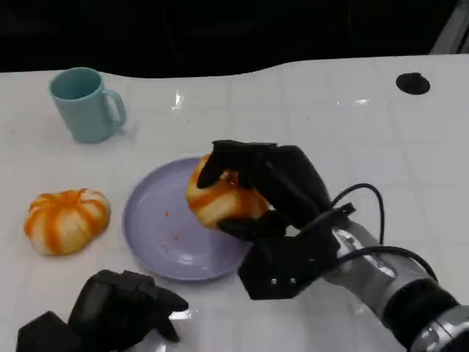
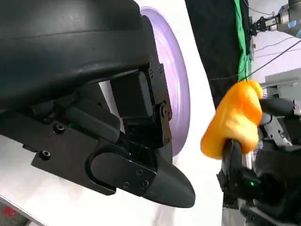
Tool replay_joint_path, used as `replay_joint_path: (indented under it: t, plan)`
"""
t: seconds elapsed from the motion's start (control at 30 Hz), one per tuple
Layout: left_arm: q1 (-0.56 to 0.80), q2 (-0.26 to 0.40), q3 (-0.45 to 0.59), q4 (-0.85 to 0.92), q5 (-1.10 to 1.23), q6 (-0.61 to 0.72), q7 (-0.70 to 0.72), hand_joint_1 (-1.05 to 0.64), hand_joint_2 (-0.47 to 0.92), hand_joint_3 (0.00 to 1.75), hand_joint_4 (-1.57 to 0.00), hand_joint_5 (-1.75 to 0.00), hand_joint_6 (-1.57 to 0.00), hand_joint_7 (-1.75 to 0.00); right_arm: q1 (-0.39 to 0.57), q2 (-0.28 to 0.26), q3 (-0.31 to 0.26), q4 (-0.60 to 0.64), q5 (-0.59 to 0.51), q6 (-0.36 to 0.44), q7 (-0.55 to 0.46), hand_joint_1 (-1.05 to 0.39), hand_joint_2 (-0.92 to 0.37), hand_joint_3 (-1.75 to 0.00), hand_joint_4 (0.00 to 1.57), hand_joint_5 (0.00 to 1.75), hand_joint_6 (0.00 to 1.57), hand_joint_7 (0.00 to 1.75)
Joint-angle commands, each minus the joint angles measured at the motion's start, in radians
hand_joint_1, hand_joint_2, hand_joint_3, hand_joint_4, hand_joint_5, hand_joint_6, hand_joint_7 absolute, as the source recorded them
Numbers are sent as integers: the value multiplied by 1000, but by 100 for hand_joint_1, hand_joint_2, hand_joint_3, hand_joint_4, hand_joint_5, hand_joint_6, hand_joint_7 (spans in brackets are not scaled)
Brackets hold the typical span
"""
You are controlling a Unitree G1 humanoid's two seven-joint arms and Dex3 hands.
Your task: Grasp the bread from the table and place it into the plate.
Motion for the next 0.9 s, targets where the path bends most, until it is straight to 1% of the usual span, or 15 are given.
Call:
replay_joint_path:
  t: [0.03, 0.07, 0.1, 0.13, 0.17, 0.2, 0.27, 0.3, 0.33, 0.4, 0.43, 0.5, 0.67, 0.8, 0.9]
  plan:
    - [5, 15, 7, 16, -3, 13, -2, -105, 92, 7, -133, -96, -157, -24, -57, 29, -2, 80, 16, -14, -12, -4, -12, -148, 104, 158, 104, 120]
    - [6, 16, 6, 16, 0, 11, 1, -105, 92, 7, -133, -96, -157, -24, -64, 31, -2, 90, 18, -10, -7, -4, -13, -147, 103, 154, 104, 115]
    - [6, 16, 5, 15, 1, 9, 2, -105, 92, 7, -133, -96, -157, -24, -70, 30, 1, 94, 15, 0, 5, -8, -20, -132, 98, 135, 98, 94]
    - [6, 16, 5, 15, 1, 9, 2, -105, 92, 7, -133, -96, -157, -24, -74, 30, 4, 97, 13, 8, 12, -10, -26, -119, 94, 122, 95, 76]
    - [6, 15, 6, 14, -2, 10, -2, -105, 92, 7, -133, -96, -157, -23, -81, 21, 19, 94, -6, 26, 25, -12, -30, -112, 93, 116, 95, 65]
    - [6, 14, 6, 13, -4, 13, -4, -105, 92, 7, -133, -96, -157, -23, -86, 10, 36, 89, -24, 43, 39, -19, -37, -99, 72, 94, 82, 45]
    - [6, 14, 6, 12, -6, 17, -6, -105, 92, 7, -133, -96, -157, -23, -91, -6, 59, 79, -47, 65, 64, -28, -55, -66, 54, 60, 72, 21]
    - [7, 14, 6, 11, -7, 18, -8, -105, 92, 7, -133, -96, -157, -23, -92, -12, 65, 71, -50, 78, 91, -32, -65, -48, 48, 50, 69, 13]
    - [7, 14, 6, 10, -8, 18, -9, -105, 92, 7, -134, -96, -157, -24, -91, -18, 69, 63, -49, 88, 120, -38, -78, -26, 33, 46, 62, 5]
    - [8, 15, 5, 9, -6, 17, -6, -105, 92, 7, -134, -96, -157, -24, -87, -31, 77, 44, -52, 102, 164, -43, -88, -9, 14, 58, 57, 2]
    - [8, 15, 5, 10, -5, 16, -5, -105, 92, 6, -134, -96, -157, -24, -84, -39, 83, 32, -59, 109, 178, -47, -91, -7, 6, 65, 54, 1]
    - [8, 15, 5, 10, -3, 16, -1, -105, 92, 6, -134, -96, -157, -24, -74, -57, 96, 5, -74, 123, 205, -51, -92, -6, 1, 66, 50, 0]
    - [9, 15, 2, 7, 8, 17, 12, -105, 92, 6, -134, -96, -157, -24, -38, -96, 104, -79, -68, 163, 298, -60, -92, -9, 0, 52, 39, 1]
    - [10, 12, 4, 2, 1, 23, 4, -105, 92, 6, -134, -96, -157, -25, 2, -129, 90, -146, -50, 153, 324, -61, -92, -9, 0, 52, 38, 1]
    - [10, 11, 5, 0, -1, 26, 5, -105, 92, 6, -134, -96, -157, -25, 34, -156, 76, -197, -34, 128, 323, -63, -92, -11, 0, 58, 39, 1]
